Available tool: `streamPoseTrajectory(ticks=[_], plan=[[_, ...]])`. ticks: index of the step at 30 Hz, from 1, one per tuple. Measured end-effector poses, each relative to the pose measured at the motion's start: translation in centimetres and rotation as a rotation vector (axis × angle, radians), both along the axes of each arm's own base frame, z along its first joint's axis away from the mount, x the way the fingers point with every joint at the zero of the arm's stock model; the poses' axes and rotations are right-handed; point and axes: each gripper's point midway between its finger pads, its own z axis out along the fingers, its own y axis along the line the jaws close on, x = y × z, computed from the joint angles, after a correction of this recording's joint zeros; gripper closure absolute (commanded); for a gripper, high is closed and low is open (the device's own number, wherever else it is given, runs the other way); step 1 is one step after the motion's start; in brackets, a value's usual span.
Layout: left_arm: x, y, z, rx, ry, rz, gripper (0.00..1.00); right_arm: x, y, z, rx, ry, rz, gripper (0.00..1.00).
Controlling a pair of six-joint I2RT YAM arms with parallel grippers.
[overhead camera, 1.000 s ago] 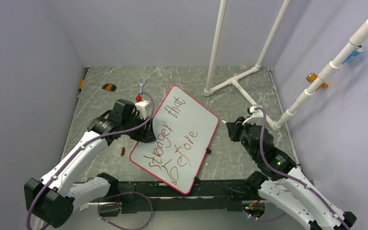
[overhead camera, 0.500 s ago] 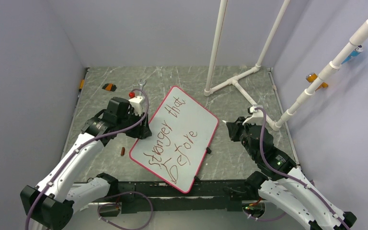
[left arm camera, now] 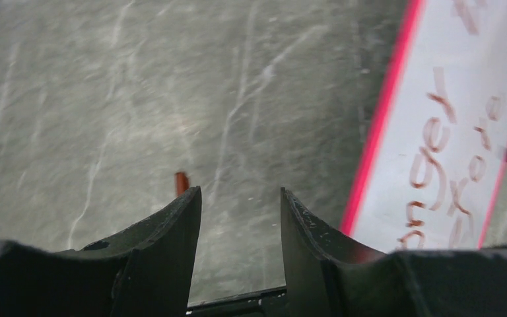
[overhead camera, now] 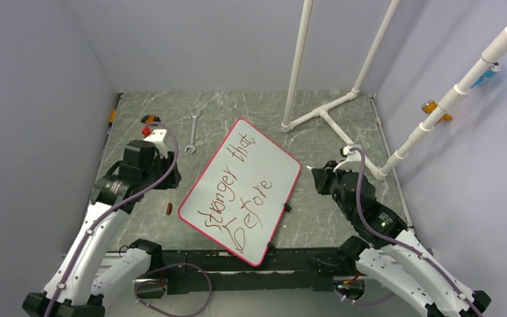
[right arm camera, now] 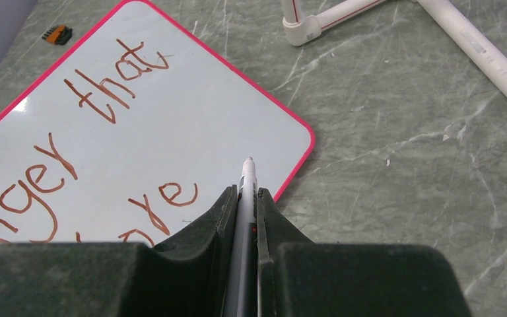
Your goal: Write a sentence on the whiteboard
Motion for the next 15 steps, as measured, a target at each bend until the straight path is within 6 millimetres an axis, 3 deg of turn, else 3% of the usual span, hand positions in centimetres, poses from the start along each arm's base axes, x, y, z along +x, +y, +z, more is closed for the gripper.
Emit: streamPoseTrajectory(ticks=[10,15], plan=[[0.3,7.0,-3.7,0.027,0.108,0.316,0.60,0.1,0.1,-0.1,-0.004,0.005,0.001,1.00],[0.6,8.2,-8.6,-0.045,0.252,0.439,0.53,0.1,0.0,-0.1,-0.007,0.004,0.002,1.00]])
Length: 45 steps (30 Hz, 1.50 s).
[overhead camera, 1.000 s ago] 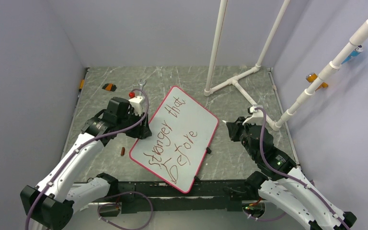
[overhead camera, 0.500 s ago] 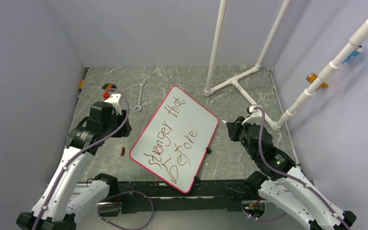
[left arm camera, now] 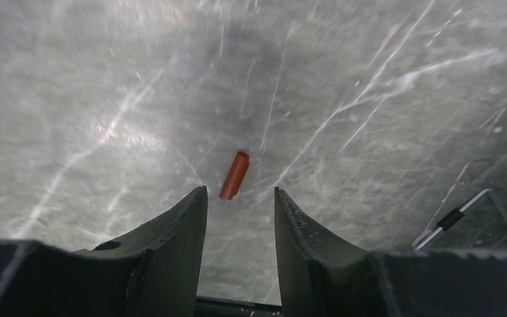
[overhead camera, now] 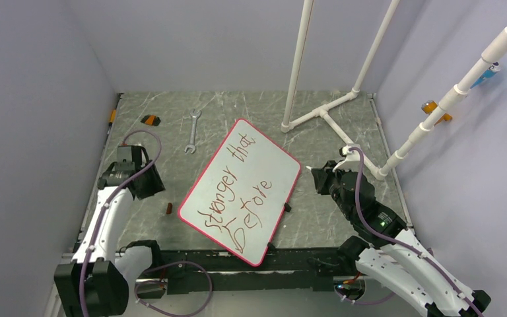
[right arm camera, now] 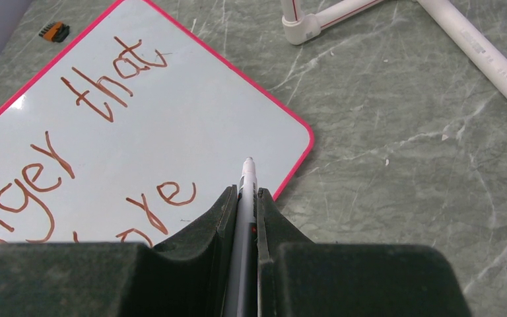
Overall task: Write a sentence on the whiteboard
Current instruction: Close the whiteboard marker at the center of the board.
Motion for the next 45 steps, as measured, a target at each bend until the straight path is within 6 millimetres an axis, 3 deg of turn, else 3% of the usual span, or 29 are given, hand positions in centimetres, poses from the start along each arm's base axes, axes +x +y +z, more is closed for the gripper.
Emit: streamPoseTrajectory(ticks=[3,8,18,22,37,45], plan=[[-1.2,-0.4,-2.5,-0.041,0.075,0.041,0.47,0.0,0.0,0.1,-0.002,-0.003,0.001,1.00],[-1.2,-0.8,-3.2,-0.095,0.033,0.118,0.44,-0.1,-0.1,0.2,0.000,-0.006,0.002,1.00],[-1.5,-0.3,-7.6,-0.096,0.096,0.226,0.52,-0.2,0.2,0.3,0.007,-0.010,0.020,1.00],[-2.5,-0.5,-9.8,-0.096,0.153,0.236,0.55,-0.3,0.2,0.3,0.009,-0.010,0.024,1.00],[-2.1,-2.1,-10.0,-0.067,0.119,0.172,0.59,-0.3,0.3,0.3,0.007,-0.008,0.024,1.00],[-2.2,-1.9,-10.3,-0.022,0.126,0.175,0.75,-0.3,0.3,0.3,0.007,-0.008,0.024,1.00]])
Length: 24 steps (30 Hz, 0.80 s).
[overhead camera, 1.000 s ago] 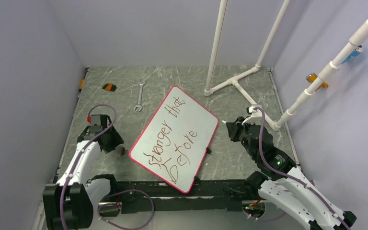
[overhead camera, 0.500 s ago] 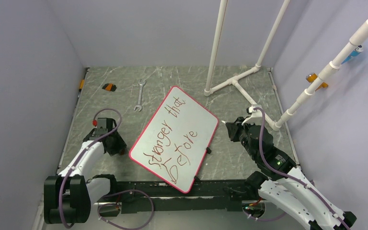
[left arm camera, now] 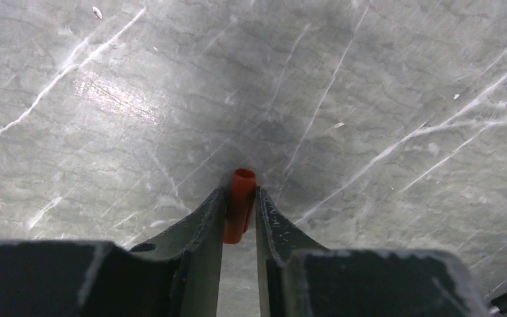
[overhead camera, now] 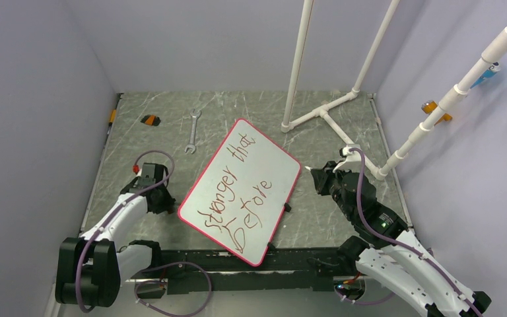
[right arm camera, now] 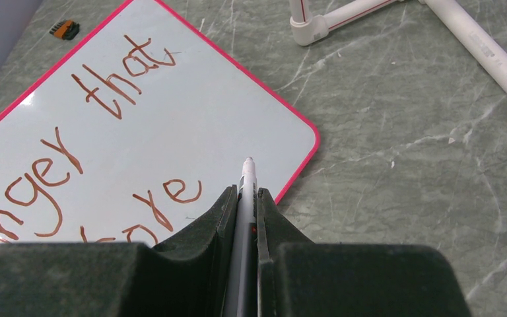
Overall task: Write a sentence on the whiteboard
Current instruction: Close the whiteboard marker at the center of the board.
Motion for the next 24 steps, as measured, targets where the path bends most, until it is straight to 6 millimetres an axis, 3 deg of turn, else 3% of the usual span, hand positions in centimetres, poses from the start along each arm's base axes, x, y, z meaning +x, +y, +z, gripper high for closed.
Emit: streamPoseTrajectory(ticks=[3,6,18,21,24], plan=[[0.0,0.1,-0.1,0.012,0.003,0.000,0.81,0.0,0.0,0.0,0.000,0.000,0.000,1.00],[0.1,0.1,-0.1,0.015,0.004,-0.001,1.00,0.0,0.0,0.0,0.000,0.000,0.000,1.00],[1.1,-0.6,0.9,0.000,-0.048,-0.059,1.00,-0.1,0.4,-0.1,0.000,0.006,0.025,1.00],[1.6,-0.6,2.3,0.009,-0.079,-0.088,1.00,-0.2,0.6,-0.2,-0.003,0.010,0.036,1.00],[2.9,-1.0,5.1,0.002,-0.152,-0.128,1.00,-0.2,1.0,-0.3,-0.006,0.018,0.058,1.00]])
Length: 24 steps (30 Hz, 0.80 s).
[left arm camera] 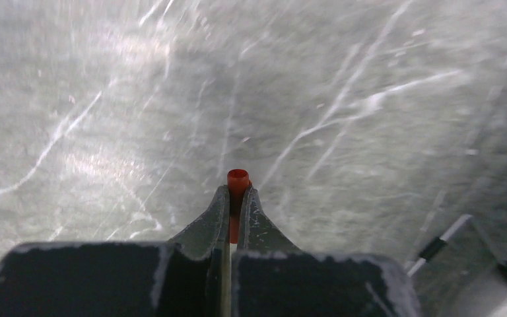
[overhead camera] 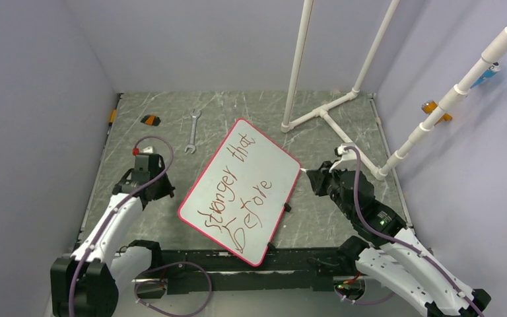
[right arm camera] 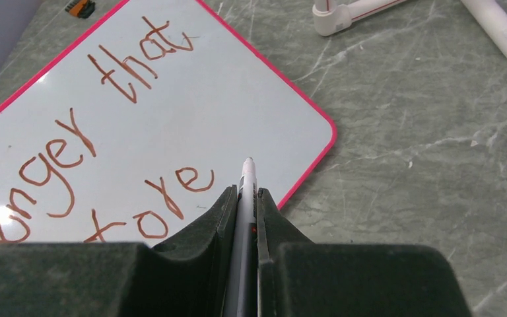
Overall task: Write a sentence on the whiteboard
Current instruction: Close the whiteboard marker at the center of the board.
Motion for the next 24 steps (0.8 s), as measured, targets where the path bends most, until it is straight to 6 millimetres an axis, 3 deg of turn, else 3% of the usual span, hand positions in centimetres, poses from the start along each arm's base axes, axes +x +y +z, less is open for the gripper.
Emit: streamPoseTrajectory(ticks=[5,14,18,24], plan=[[1.4,-0.5,5.8,-0.001,-0.153,-0.072,1.00,0.0,0.8,0.3,-0.001,0.004,0.039,1.00],[1.2,-1.6,16.9,0.037,-0.423,-0.257,1.00,0.0,2.2,2.2,0.028,-0.023,0.105,1.00],[1.1,-2.9,20.0,0.027,-0.515,-0.368,1.00,0.0,2.8,2.5,0.038,-0.026,0.131,1.00],[1.1,-6.1,22.6,-0.033,-0.604,-0.580,1.00,-0.4,4.1,3.8,0.068,-0.040,0.201,1.00]])
